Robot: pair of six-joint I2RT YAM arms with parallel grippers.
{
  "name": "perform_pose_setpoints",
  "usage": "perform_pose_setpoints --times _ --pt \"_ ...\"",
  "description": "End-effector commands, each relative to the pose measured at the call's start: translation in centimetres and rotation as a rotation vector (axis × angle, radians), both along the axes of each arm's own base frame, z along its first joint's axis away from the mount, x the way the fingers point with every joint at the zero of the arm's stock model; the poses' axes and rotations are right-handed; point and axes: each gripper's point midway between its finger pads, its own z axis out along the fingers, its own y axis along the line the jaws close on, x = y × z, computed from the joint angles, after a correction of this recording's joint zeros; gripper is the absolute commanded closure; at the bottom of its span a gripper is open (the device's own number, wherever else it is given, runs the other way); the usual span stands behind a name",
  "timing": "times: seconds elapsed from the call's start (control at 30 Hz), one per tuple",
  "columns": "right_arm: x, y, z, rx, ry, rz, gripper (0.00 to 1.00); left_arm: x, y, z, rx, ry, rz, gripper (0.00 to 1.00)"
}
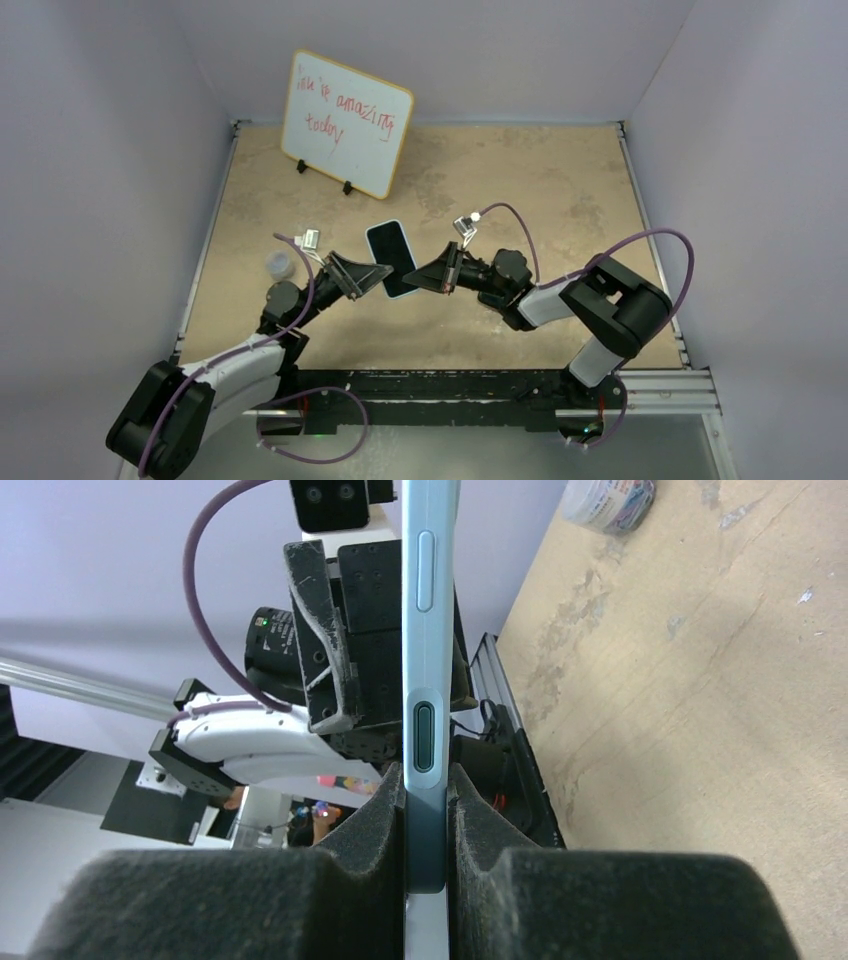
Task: Take the phone out of the phone case
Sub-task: Pick up the phone at the center of the board.
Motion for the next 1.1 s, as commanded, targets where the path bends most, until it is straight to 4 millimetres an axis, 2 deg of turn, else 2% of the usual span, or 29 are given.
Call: perform_pose_setpoints --times 0.0,0.2,0.47,0.53,0.6,0.63,0.67,0.73,0.87,1.0,1.07 --pt "-1.2 -0.6 8.3 0.277 -0.263 0.026 1.00 -0.4 -0.2 3.9 -0.072 -0.124 -0.026 0.61" --pt "-1.3 -0.5 8.6 0.285 -0.270 0.039 1.00 -0.4 -0.3 3.6 -0.067 -0.115 -0.029 0.68" --pt "-1.8 0.0 8.6 0.287 -0.269 0.072 1.00 -0.3 -0.4 4.7 -0.097 -0.136 -0.034 0.71" --pt "-1.8 0.0 8.5 0.284 -0.268 0.076 1.00 -0.3 -0.4 5.1 -0.106 -0.145 -0.033 0.77" --pt "-2.0 0.1 8.4 0.281 -0.269 0.084 1.00 -0.2 -0.3 5.2 -0.109 -0.145 -0.029 0.89" --pt "-2.0 0.1 8.3 0.278 -0.268 0.090 0.97 -0.2 -0.3 5.2 -0.111 -0.140 -0.026 0.98" --pt "-2.1 0.1 8.2 0.276 -0.268 0.097 0.92 -0.1 -0.2 5.0 -0.112 -0.131 -0.020 1.00" --pt "-2.3 0.0 7.8 0.263 -0.261 0.100 0.73 -0.2 0.1 4.7 -0.123 -0.112 -0.010 1.00" --pt "-2.2 -0.3 7.3 0.246 -0.257 0.084 0.49 -0.5 0.7 4.6 -0.164 -0.078 0.012 1.00" --pt "-2.3 -0.6 7.3 0.243 -0.268 0.078 0.34 -0.3 1.3 5.0 -0.199 -0.057 0.042 1.00" --pt "-2.5 -0.7 7.1 0.237 -0.276 0.084 0.31 -0.3 1.5 5.3 -0.216 -0.047 0.054 1.00"
